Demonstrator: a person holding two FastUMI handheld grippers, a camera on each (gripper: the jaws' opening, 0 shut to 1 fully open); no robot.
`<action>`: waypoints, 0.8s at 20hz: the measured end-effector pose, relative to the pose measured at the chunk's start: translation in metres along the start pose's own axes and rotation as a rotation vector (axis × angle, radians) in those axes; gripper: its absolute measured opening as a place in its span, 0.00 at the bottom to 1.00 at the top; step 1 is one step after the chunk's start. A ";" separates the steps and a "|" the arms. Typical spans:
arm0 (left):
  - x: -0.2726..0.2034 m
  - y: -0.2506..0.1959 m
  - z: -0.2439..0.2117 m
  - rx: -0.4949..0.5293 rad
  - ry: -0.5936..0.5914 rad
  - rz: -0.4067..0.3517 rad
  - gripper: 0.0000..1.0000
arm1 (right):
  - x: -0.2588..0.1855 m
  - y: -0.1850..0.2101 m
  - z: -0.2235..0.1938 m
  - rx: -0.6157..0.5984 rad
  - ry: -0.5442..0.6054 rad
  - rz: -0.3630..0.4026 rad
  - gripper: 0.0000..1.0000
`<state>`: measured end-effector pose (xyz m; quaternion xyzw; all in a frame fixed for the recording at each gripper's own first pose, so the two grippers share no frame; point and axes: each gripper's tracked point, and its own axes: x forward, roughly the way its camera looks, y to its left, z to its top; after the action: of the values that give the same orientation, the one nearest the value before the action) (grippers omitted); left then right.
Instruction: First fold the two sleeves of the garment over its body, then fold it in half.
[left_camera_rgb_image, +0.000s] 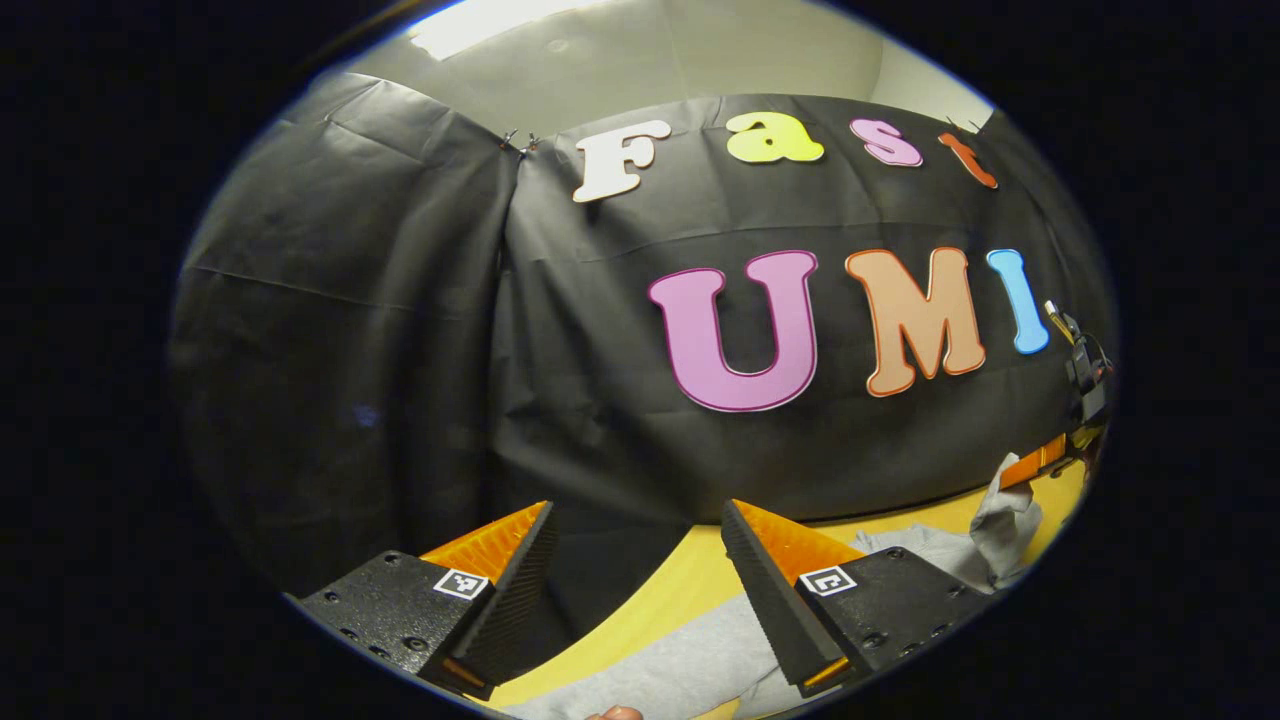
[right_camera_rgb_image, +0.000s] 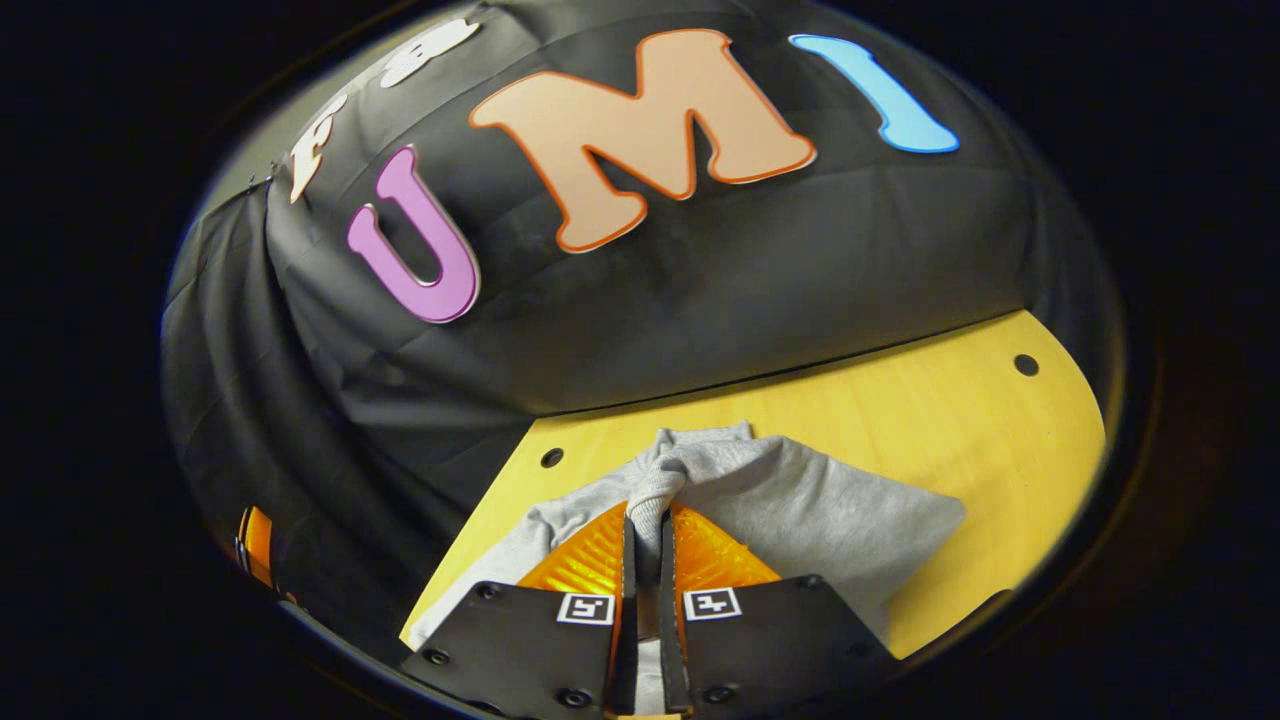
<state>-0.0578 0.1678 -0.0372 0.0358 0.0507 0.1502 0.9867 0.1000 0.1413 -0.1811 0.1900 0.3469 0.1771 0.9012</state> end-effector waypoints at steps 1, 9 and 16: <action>-0.002 0.009 -0.001 0.002 0.001 0.017 0.96 | 0.004 0.011 -0.005 -0.016 0.009 0.015 0.11; -0.023 0.079 -0.021 0.019 0.048 0.150 0.96 | 0.068 0.087 -0.067 -0.104 0.143 0.111 0.11; -0.035 0.117 -0.032 0.041 0.072 0.214 0.97 | 0.117 0.105 -0.139 -0.136 0.301 0.098 0.11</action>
<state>-0.1286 0.2702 -0.0558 0.0559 0.0851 0.2549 0.9616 0.0653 0.3152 -0.2934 0.1168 0.4553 0.2703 0.8402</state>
